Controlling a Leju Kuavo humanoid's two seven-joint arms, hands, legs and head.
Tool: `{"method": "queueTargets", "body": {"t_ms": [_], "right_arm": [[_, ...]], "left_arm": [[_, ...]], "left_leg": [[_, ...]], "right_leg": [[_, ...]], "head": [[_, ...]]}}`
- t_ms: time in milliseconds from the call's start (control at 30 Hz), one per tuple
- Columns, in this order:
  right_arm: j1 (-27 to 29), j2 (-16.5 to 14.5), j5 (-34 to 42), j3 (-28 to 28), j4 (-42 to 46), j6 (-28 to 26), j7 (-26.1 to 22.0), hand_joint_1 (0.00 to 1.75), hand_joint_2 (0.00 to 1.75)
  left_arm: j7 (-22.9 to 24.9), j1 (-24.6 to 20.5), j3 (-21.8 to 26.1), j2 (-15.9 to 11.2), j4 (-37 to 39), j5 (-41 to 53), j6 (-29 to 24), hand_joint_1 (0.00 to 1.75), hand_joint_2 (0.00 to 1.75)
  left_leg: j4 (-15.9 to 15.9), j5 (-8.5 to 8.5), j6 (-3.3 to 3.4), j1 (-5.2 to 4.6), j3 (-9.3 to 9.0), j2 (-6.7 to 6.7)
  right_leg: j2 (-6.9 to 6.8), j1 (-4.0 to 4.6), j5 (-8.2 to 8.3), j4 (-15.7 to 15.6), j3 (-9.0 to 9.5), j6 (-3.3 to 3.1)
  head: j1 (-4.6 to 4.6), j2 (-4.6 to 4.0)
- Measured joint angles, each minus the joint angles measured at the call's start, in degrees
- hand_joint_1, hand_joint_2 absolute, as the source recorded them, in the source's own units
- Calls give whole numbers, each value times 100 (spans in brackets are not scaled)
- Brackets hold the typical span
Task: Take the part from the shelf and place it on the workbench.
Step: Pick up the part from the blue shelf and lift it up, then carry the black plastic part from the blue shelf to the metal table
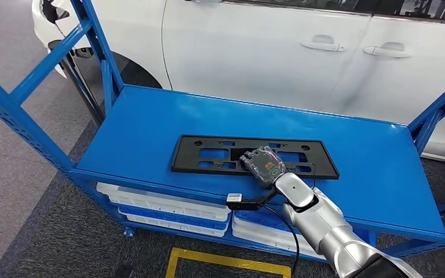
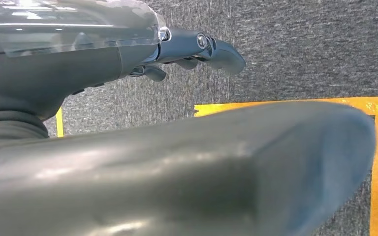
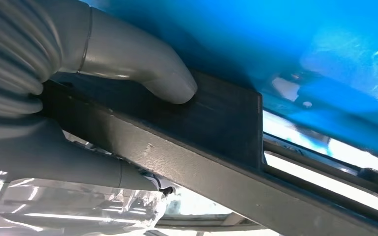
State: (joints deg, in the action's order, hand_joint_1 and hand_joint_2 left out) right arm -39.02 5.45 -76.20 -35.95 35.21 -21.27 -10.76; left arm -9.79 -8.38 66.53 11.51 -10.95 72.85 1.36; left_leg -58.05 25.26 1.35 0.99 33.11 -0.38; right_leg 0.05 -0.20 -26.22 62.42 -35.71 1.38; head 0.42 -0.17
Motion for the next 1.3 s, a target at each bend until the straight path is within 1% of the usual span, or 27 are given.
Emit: {"method": "queueTargets", "body": {"t_ms": [33, 67, 133, 200, 233, 267, 333, 367, 400, 433, 500, 533, 567, 667, 733, 767, 833, 867, 900, 933, 967, 1033, 1067, 1100, 1200, 1267, 1300], "right_arm": [[-7, 0, -4, 0, 0, 3, -8, 175, 175], [-11, -1, -7, 0, 0, 8, -17, 175, 175], [-24, -1, 50, 4, 0, 36, -94, 175, 175], [-42, -11, 300, 32, 5, 125, -343, 175, 175], [-46, -16, 509, 65, 22, 187, -528, 175, 175], [-41, -19, 702, 101, 50, 240, -698, 175, 175], [-29, 3, 1017, 174, 226, 310, -916, 175, 175], [-27, 22, 1083, 192, 359, 355, -932, 175, 175], [-28, 44, 1133, 205, 505, 410, -930, 175, 175], [-30, 62, 1137, 211, 631, 465, -900, 175, 175], [-46, 96, 1068, 228, 852, 512, -821, 175, 175], [-80, 115, 991, 234, 951, 511, -771, 175, 175], [-138, 137, 900, 238, 1045, 521, -720, 175, 175], [-462, 217, 743, 238, 1305, 704, -627, 175, 175], [-758, 279, 740, 238, 1454, 881, -616, 175, 175], [-900, 303, 746, 238, 1510, 940, -618, 175, 175], [-1096, 333, 756, 238, 1597, 998, -620, 175, 175], [-1136, 338, 761, 237, 1622, 1006, -620, 175, 175], [-1153, 345, 774, 234, 1645, 1014, -626, 175, 175], [-1168, 352, 820, 229, 1680, 1029, -642, 175, 175], [-1204, 364, 923, 226, 1739, 1063, -673, 175, 175], [-1370, 391, 1292, 222, 1907, 1207, -795, 175, 175], [-1477, 401, 1551, 224, 1995, 1322, -886, 175, 175], [-1568, 407, 1831, 227, 2081, 1454, -988, 175, 175], [-1663, 408, 2802, 272, 2421, 1922, -1270, 175, 175], [-1688, 368, 3608, 333, 2720, 2308, -1349, 175, 175], [-1699, 335, 4075, 369, 2876, 2521, -1360, 175, 175]], "left_arm": [[1, -7, -1, 1, 0, -1, -1, 0, 0], [1, -11, -1, 2, 0, -1, -2, 0, 0], [2, -16, -1, 3, 0, -2, -5, 0, 0], [3, -20, -1, 4, 0, -2, -9, 0, 0], [5, -26, -2, 3, 0, -1, -10, 0, 0], [8, -30, -3, 3, 0, 0, -10, 0, 0], [19, -23, -4, 0, 0, 5, -11, 0, 0], [28, -17, -4, -2, 0, 8, -11, 0, 0], [37, -15, -4, -5, 0, 10, -11, 0, 0], [44, -19, -5, -7, 0, 11, -11, 0, 0], [49, -38, -9, -11, 1, 14, -11, 0, 0], [48, -49, -11, -12, 1, 15, -9, 0, 0], [45, -58, -13, -13, 1, 15, -6, 0, 0], [36, -71, -13, -16, 0, 12, 2, 0, 0], [34, -94, -13, -19, 0, 5, 1, 0, 0], [34, -108, -13, -18, 0, 2, 1, 0, 0], [34, -122, -13, -18, 0, -2, 0, 0, 0], [34, -123, -13, -19, 0, -3, -1, 0, 0], [34, -123, -13, -19, 0, -5, -3, 0, 0], [34, -125, -13, -19, 0, -8, -11, 0, 0], [36, -127, -13, -18, 0, -13, -26, 0, 0], [47, -138, -11, -15, 0, -43, -77, 0, 0], [56, -142, -10, -14, 1, -64, -105, 0, 0], [64, -143, -9, -9, 1, -92, -129, 0, 0], [72, -117, 5, 9, 3, -163, -182, 0, 0], [63, -107, 16, 14, 4, -181, -219, 0, 0], [56, -113, 20, 14, 4, -182, -241, 0, 0]], "left_leg": [[-1, 7, -19, -7, -1, -4], [1, 11, -44, -11, 1, -6], [22, 7, -106, -16, -6, -8], [-19, 63, -164, -16, -5, -4], [-183, 179, -186, -19, 61, -1], [-480, 354, -200, -13, 190, 3], [-1294, 725, -226, -6, 563, 5], [-1570, 793, -236, -3, 695, 6], [-1638, 749, -242, -2, 731, 6], [-1458, 594, -243, 1, 653, 7], [-696, 203, -233, 8, 307, 19], [-366, 81, -211, 4, 168, 24], [-173, 28, -185, 1, 100, 29], [-98, 4, -80, -20, 132, 21], [-76, -28, -15, -10, 144, 17], [-68, -39, 8, -1, 147, 18], [-68, -40, 29, -2, 153, 18], [-69, -38, 33, -2, 151, 16], [-70, -35, 36, -2, 146, 9], [-72, -32, 36, -1, 142, -1], [-75, -28, 31, -2, 137, -12], [-83, -14, 2, -14, 138, -22], [-87, -10, -23, -21, 147, -20], [-87, -9, -51, -27, 158, -16], [-95, 17, -142, -26, 172, -9], [-373, 212, -195, -25, 287, -1], [-683, 379, -213, -18, 425, 2]], "right_leg": [[0, 16, 100, -311, 139, -28], [0, 34, 126, -467, 206, -50], [-1, 50, 117, -511, 211, -95], [-9, 19, 148, -573, 250, -161], [-16, 1, 165, -607, 272, -192], [-23, -7, 174, -627, 288, -213], [-28, 4, 172, -622, 284, -235], [-23, 8, 168, -613, 281, -240], [-15, 9, 162, -600, 279, -241], [-6, 6, 151, -583, 280, -236], [3, 6, 114, -523, 271, -199], [7, 16, 96, -481, 244, -172], [10, 28, 87, -446, 208, -143], [11, 28, 95, -410, 126, -59], [6, 6, -44, -223, 38, 1], [5, -3, -200, 37, -77, 27], [3, -12, -567, 826, -429, 67], [2, -18, -668, 1167, -592, 80], [2, -27, -662, 1335, -681, 86], [1, -37, -538, 1269, -670, 84], [1, -45, -323, 985, -562, 74], [4, -35, 94, 153, -225, 23], [6, -18, 186, -154, -101, -8], [7, 1, 208, -327, -34, -36], [5, 6, 181, -416, 2, -108], [0, -20, 196, -464, 32, -180], [-2, -19, 196, -474, 44, -210]], "head": [[-1, 0], [-1, 0], [-2, 0], [-2, 0], [-3, 0], [-4, 0], [-4, 0], [-4, 0], [-3, 0], [-3, 0], [-2, 0], [-2, 0], [-2, 0], [-2, 0], [-2, 0], [-2, 0], [-2, 0], [-2, 0], [-2, 0], [-2, 0], [-2, 0], [-2, 0], [-2, 0], [-3, 0], [-3, -1], [-2, -1], [-2, -1]]}}
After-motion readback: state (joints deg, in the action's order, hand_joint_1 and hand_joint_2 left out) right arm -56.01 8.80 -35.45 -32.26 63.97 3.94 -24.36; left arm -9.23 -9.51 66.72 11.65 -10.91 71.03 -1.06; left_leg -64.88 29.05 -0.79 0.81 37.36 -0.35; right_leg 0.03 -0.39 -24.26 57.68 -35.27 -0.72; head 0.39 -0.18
